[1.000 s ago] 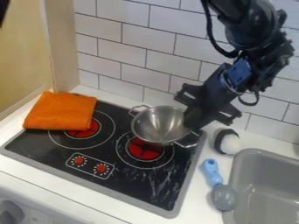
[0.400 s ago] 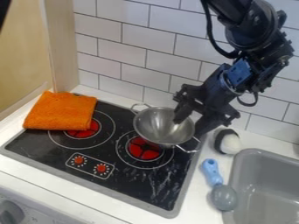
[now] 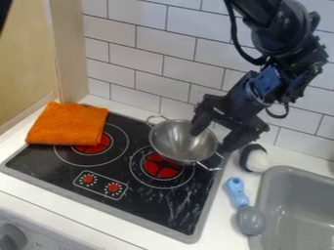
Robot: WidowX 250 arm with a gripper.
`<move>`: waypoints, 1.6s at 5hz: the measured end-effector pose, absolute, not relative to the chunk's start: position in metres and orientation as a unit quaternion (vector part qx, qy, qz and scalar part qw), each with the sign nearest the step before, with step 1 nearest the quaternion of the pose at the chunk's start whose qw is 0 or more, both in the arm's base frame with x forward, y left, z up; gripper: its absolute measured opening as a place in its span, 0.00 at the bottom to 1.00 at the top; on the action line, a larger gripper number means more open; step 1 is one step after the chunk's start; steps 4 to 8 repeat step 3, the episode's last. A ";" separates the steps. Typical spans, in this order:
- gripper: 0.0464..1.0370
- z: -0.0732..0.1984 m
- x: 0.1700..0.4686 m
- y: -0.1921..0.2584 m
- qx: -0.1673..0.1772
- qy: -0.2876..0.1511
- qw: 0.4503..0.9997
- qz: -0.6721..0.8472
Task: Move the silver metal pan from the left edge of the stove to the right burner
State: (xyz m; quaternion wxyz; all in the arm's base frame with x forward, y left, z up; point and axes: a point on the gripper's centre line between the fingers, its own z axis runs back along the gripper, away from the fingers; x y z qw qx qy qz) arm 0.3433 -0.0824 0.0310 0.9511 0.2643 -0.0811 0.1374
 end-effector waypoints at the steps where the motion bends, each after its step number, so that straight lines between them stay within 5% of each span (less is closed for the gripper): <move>1: 0.96 0.044 0.344 -0.084 0.249 -0.098 0.953 0.141; 3: 0.96 0.077 0.341 -0.088 0.201 -0.133 0.960 0.144; 8: 0.96 0.077 0.341 -0.088 0.201 -0.133 0.960 0.144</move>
